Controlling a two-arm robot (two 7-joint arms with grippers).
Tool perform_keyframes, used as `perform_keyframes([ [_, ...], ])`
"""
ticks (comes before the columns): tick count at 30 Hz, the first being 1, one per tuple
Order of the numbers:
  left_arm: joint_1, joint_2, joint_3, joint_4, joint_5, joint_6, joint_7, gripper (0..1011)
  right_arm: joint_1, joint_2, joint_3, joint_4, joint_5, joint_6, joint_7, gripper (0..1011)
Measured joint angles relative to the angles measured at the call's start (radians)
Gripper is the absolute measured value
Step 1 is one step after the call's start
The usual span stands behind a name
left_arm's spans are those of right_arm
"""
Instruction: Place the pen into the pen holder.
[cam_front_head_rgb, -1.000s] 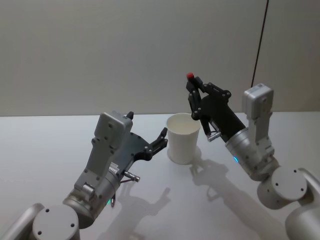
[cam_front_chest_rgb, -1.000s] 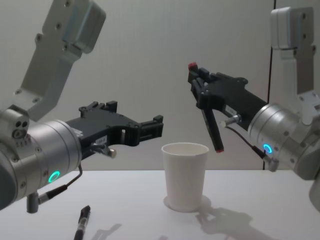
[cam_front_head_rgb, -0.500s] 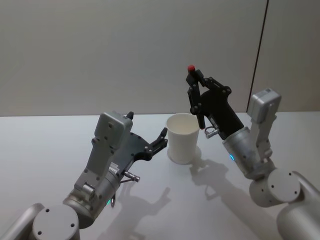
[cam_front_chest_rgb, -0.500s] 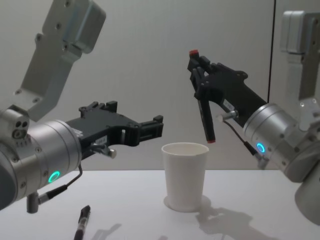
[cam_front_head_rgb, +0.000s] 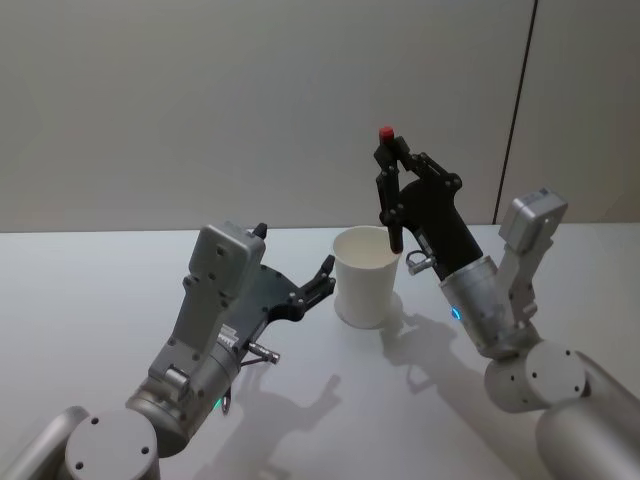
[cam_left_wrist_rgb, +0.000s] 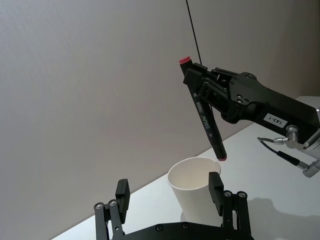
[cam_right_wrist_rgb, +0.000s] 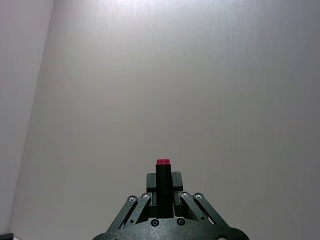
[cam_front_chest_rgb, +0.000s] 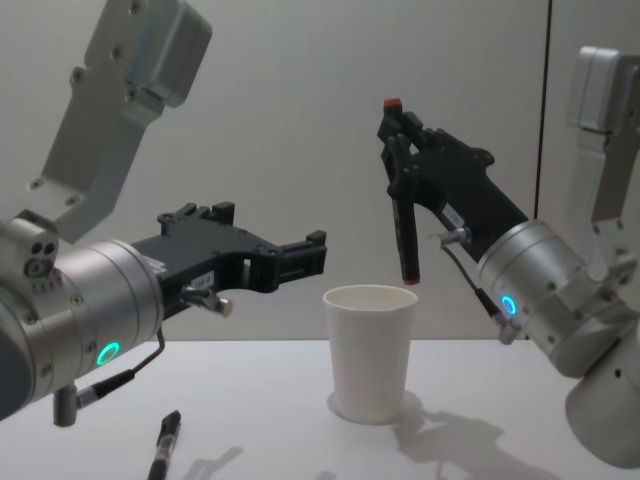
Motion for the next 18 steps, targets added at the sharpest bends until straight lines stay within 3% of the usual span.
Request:
perform_keyframes([
  [18, 0.0, 0.0, 0.0, 0.0, 0.0, 0.0, 0.0, 1004, 0.125, -0.06, 0.018, 0.283, 0.097, -0.124, 0.096, 161],
])
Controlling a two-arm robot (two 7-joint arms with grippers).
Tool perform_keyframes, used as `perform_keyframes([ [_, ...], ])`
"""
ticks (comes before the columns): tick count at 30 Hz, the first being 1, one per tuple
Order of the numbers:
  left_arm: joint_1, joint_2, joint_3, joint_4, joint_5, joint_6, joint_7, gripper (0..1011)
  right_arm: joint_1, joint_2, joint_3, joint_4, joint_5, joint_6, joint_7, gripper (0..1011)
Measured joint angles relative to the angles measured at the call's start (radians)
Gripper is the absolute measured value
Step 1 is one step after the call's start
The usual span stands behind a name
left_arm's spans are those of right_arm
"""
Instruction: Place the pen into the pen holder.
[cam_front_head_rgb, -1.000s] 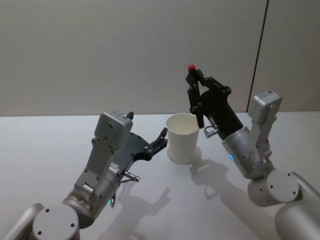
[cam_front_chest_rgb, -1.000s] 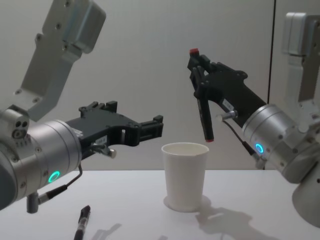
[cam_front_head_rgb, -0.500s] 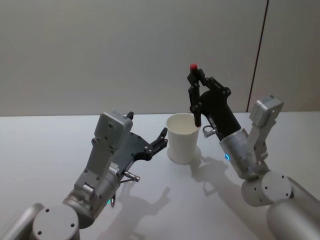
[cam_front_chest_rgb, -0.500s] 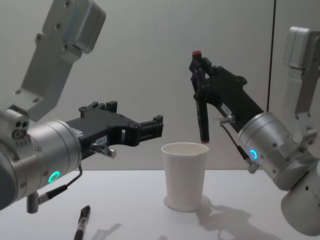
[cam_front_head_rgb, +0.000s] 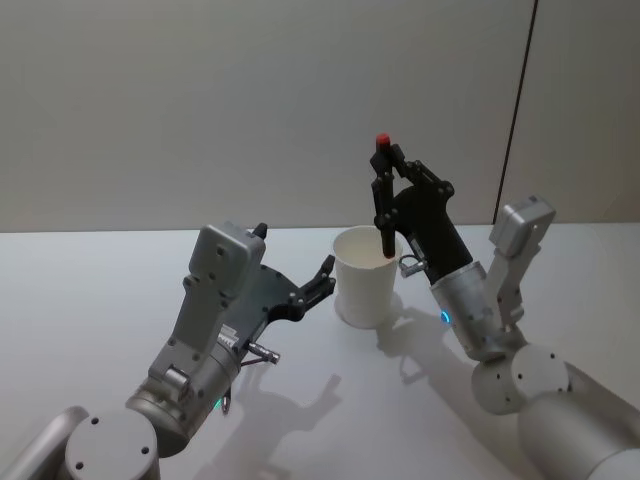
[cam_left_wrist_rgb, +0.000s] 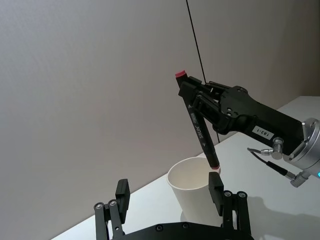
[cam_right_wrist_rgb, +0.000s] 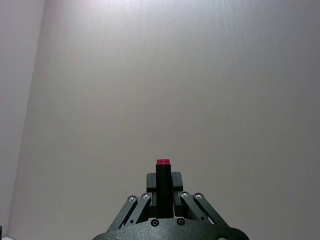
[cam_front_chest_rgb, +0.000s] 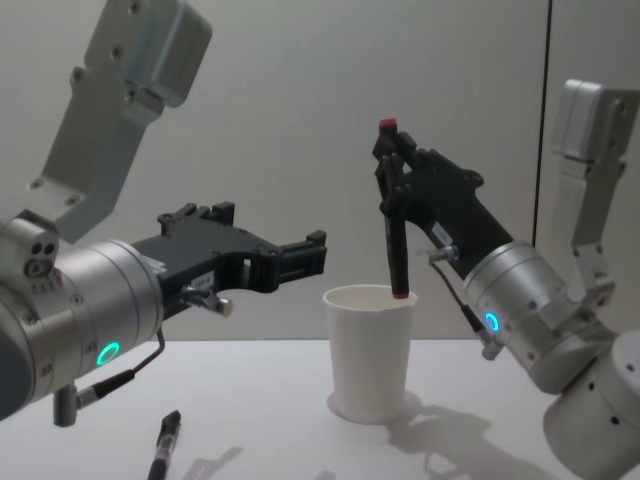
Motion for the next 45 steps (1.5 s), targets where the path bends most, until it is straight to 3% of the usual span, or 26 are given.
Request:
perform_keyframes([
  [12, 0.0, 0.0, 0.0, 0.0, 0.0, 0.0, 0.0, 1004, 0.071, -0.036, 0.011, 0.153, 0.029, -0.056, 0.048, 161],
  [26, 0.0, 0.0, 0.0, 0.0, 0.0, 0.0, 0.0, 1004, 0.113, -0.054, 0.014, 0.238, 0.012, -0.084, 0.045, 166],
  [45, 0.0, 0.0, 0.0, 0.0, 0.0, 0.0, 0.0, 1004, 0.132, -0.053, 0.013, 0.276, -0.045, -0.096, -0.014, 759],
])
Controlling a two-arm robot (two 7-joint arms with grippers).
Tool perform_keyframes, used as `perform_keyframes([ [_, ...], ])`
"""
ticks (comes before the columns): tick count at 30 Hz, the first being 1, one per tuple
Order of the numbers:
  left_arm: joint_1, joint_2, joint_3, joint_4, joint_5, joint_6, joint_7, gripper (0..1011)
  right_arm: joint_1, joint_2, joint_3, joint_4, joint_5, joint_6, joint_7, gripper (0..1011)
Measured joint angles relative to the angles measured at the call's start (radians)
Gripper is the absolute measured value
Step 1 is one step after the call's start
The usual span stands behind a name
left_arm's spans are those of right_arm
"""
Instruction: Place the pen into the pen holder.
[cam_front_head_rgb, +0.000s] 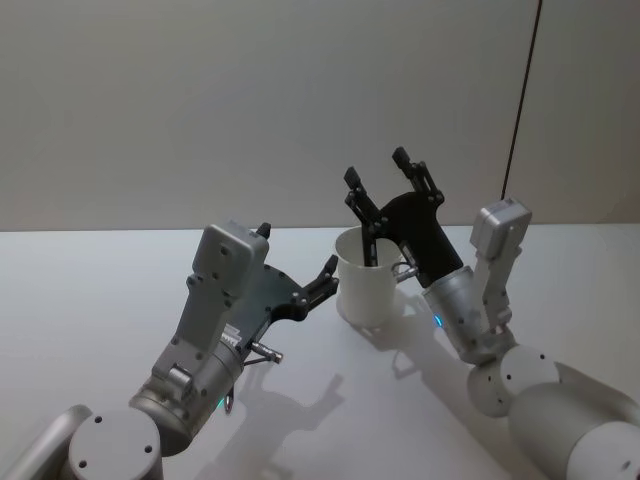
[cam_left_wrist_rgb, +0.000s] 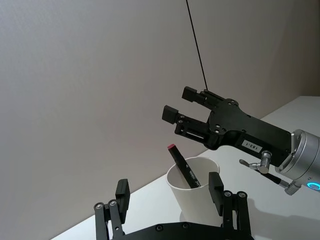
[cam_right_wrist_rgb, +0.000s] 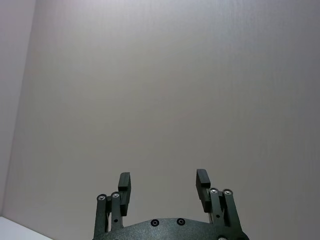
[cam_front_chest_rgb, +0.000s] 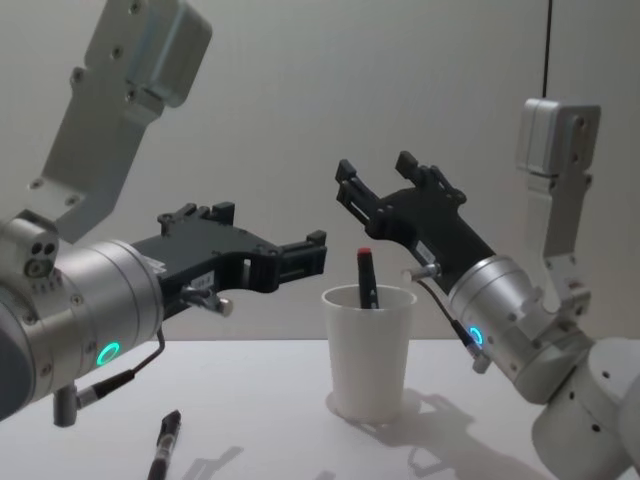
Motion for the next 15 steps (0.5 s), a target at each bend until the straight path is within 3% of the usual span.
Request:
perform_keyframes([
  [7, 0.0, 0.0, 0.0, 0.0, 0.0, 0.0, 0.0, 1004, 0.002, 0.005, 0.0, 0.001, -0.024, -0.001, -0.025, 969],
  [15, 0.0, 0.0, 0.0, 0.0, 0.0, 0.0, 0.0, 1004, -0.012, 0.017, 0.0, -0.036, -0.058, 0.035, -0.069, 1001],
])
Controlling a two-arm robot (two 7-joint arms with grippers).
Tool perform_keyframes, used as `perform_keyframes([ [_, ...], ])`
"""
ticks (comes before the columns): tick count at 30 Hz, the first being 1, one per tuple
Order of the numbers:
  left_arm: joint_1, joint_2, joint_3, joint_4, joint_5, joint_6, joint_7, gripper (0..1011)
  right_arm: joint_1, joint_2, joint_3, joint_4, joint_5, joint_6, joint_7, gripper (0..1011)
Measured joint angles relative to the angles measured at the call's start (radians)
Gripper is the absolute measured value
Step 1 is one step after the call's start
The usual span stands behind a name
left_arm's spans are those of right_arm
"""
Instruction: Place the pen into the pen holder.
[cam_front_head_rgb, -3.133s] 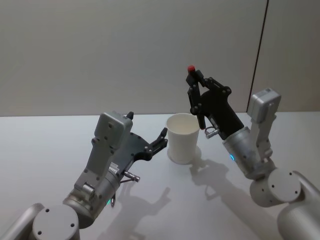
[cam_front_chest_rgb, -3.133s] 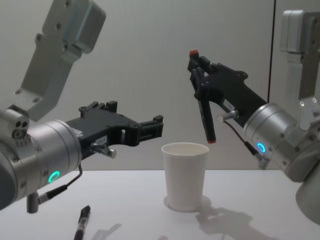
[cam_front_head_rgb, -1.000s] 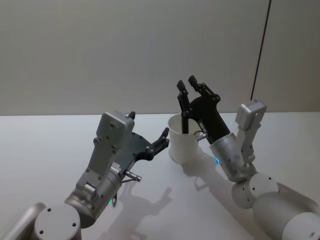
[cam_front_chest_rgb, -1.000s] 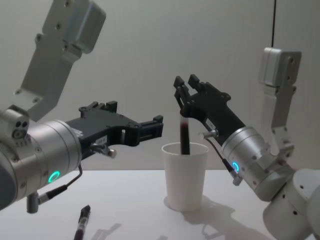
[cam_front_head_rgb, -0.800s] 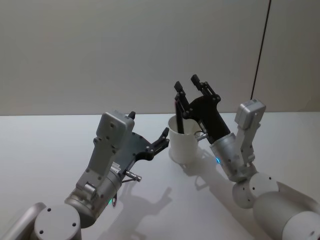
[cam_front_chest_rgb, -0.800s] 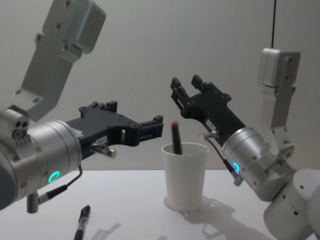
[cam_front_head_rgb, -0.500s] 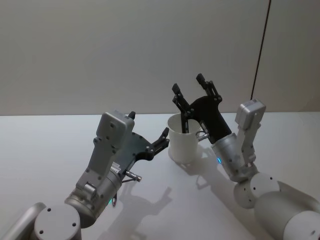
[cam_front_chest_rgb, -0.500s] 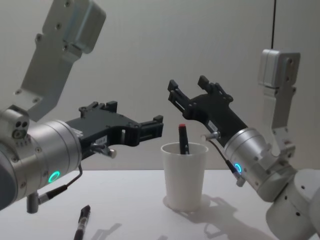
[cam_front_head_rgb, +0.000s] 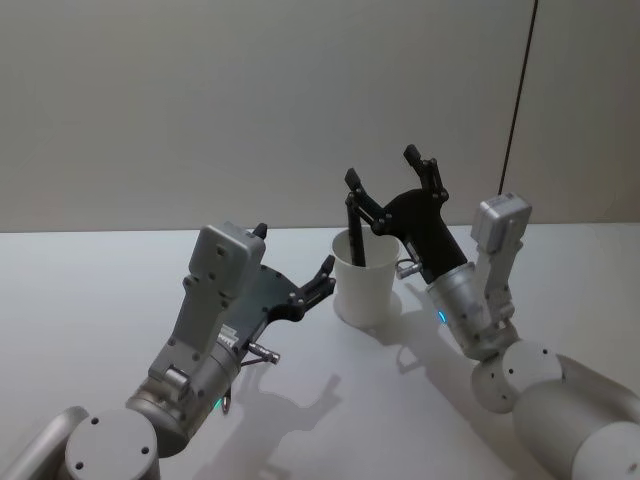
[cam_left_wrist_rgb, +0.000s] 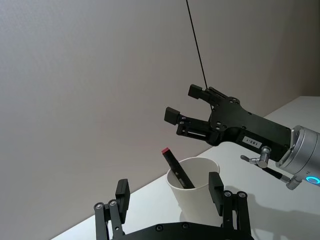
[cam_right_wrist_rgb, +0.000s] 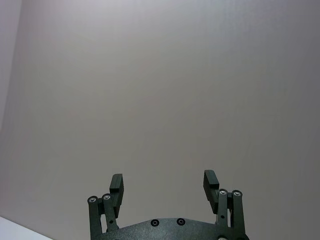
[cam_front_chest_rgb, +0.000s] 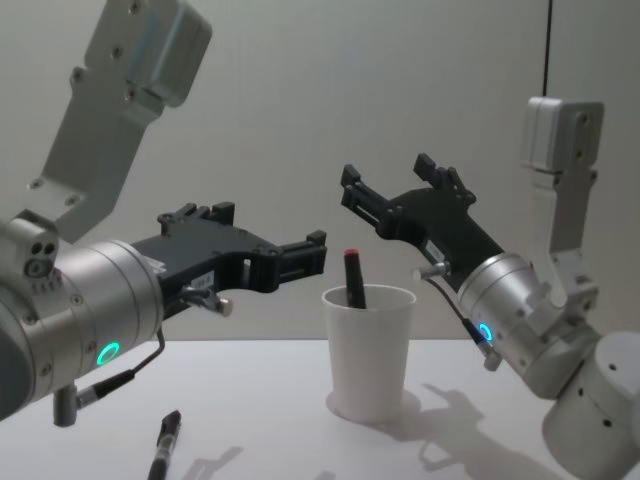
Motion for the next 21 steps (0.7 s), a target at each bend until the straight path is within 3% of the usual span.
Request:
perform_keyframes([
  [2, 0.0, 0.0, 0.0, 0.0, 0.0, 0.0, 0.0, 1004, -0.012, 0.005, 0.0, -0.025, -0.008, 0.018, -0.011, 1002],
  [5, 0.0, 0.0, 0.0, 0.0, 0.0, 0.0, 0.0, 1004, -0.067, 0.028, -0.001, -0.14, -0.029, 0.086, -0.04, 1002],
  [8, 0.0, 0.0, 0.0, 0.0, 0.0, 0.0, 0.0, 1004, -0.146, 0.06, 0.0, -0.302, -0.048, 0.187, -0.075, 1002],
  [9, 0.0, 0.0, 0.0, 0.0, 0.0, 0.0, 0.0, 1004, -0.146, 0.06, 0.0, -0.302, -0.048, 0.187, -0.075, 1002],
  [12, 0.0, 0.0, 0.0, 0.0, 0.0, 0.0, 0.0, 1004, -0.229, 0.095, 0.003, -0.468, -0.062, 0.292, -0.105, 1002],
  [15, 0.0, 0.0, 0.0, 0.0, 0.0, 0.0, 0.0, 1004, -0.271, 0.113, 0.006, -0.55, -0.068, 0.348, -0.118, 1002],
  [16, 0.0, 0.0, 0.0, 0.0, 0.0, 0.0, 0.0, 1004, -0.302, 0.127, 0.009, -0.611, -0.071, 0.39, -0.128, 1002],
  [21, 0.0, 0.0, 0.0, 0.0, 0.0, 0.0, 0.0, 1004, -0.391, 0.17, 0.019, -0.785, -0.078, 0.513, -0.151, 1002],
])
